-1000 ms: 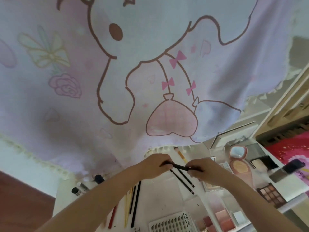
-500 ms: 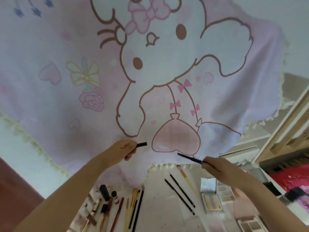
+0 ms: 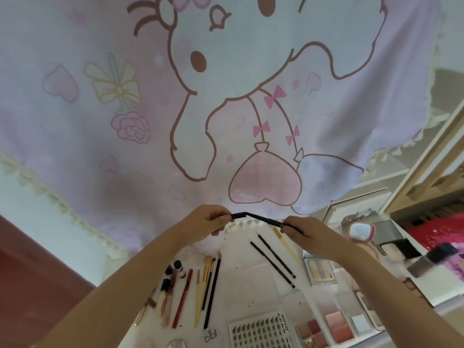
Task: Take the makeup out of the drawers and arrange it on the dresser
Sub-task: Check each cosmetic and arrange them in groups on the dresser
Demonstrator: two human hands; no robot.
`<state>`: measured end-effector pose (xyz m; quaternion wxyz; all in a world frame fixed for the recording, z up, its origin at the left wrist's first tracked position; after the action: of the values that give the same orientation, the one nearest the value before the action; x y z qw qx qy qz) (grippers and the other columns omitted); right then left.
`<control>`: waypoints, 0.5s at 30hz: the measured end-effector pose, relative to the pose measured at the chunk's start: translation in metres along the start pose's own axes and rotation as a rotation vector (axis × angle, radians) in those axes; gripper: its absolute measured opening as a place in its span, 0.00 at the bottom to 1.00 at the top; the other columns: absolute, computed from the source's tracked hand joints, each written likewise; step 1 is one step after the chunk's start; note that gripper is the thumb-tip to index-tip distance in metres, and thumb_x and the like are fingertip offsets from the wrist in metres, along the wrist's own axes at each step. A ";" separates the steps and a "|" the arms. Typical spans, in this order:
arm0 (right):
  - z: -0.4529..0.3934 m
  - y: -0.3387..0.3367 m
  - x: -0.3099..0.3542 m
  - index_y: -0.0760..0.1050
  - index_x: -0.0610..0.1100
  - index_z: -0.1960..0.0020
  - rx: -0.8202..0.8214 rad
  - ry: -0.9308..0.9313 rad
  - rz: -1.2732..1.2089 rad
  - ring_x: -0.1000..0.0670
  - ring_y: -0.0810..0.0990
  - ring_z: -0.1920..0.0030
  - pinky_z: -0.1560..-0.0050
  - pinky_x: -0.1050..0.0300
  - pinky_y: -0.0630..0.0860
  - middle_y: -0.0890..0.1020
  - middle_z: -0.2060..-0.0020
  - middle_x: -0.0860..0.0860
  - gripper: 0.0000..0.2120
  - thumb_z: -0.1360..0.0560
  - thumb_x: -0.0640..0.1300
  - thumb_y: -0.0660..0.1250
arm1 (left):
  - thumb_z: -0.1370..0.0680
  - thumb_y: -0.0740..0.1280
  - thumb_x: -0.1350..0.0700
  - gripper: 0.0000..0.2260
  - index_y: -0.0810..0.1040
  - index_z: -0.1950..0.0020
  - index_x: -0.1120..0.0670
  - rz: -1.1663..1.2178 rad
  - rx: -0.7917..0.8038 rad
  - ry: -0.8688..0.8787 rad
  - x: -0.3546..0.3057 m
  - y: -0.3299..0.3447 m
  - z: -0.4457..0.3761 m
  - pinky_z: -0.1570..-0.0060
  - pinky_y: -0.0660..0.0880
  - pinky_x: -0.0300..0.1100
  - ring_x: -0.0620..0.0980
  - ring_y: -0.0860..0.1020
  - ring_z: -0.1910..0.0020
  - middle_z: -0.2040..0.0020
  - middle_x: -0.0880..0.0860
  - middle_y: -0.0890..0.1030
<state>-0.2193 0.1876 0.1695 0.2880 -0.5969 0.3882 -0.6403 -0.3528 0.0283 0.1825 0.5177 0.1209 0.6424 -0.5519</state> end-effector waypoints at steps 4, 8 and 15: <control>0.003 0.010 -0.011 0.68 0.43 0.61 0.036 0.037 -0.020 0.57 0.65 0.72 0.66 0.67 0.66 0.67 0.73 0.54 0.11 0.21 0.42 0.55 | 0.21 0.59 0.61 0.08 0.76 0.49 0.61 -0.029 0.031 -0.020 0.007 0.010 -0.009 0.71 0.67 0.25 0.36 0.69 0.78 0.71 0.48 0.71; 0.007 0.023 -0.027 0.66 0.45 0.62 0.086 0.090 -0.014 0.59 0.65 0.72 0.67 0.69 0.67 0.67 0.73 0.55 0.11 0.21 0.43 0.55 | 0.22 0.60 0.60 0.07 0.76 0.49 0.60 -0.066 0.108 -0.026 0.015 0.025 -0.024 0.67 0.69 0.28 0.40 0.70 0.72 0.70 0.47 0.72; 0.011 0.061 -0.072 0.74 0.43 0.59 0.213 0.226 0.021 0.49 0.73 0.59 0.56 0.59 0.68 0.70 0.65 0.51 0.12 0.22 0.45 0.55 | 0.23 0.61 0.61 0.06 0.77 0.50 0.59 -0.088 0.229 -0.067 0.043 0.065 -0.067 0.63 0.67 0.32 0.42 0.70 0.69 0.68 0.46 0.72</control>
<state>-0.2057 0.2130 0.0789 0.3108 -0.4829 0.3541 -0.7381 -0.3596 0.0897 0.1006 0.4971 0.1322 0.5622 -0.6476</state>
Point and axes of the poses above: each hand's wrist, its own z-axis away from the middle knuckle, its own y-axis out of the palm, x = y × z, the point moved 5 cm from there along -z, towards the middle knuckle
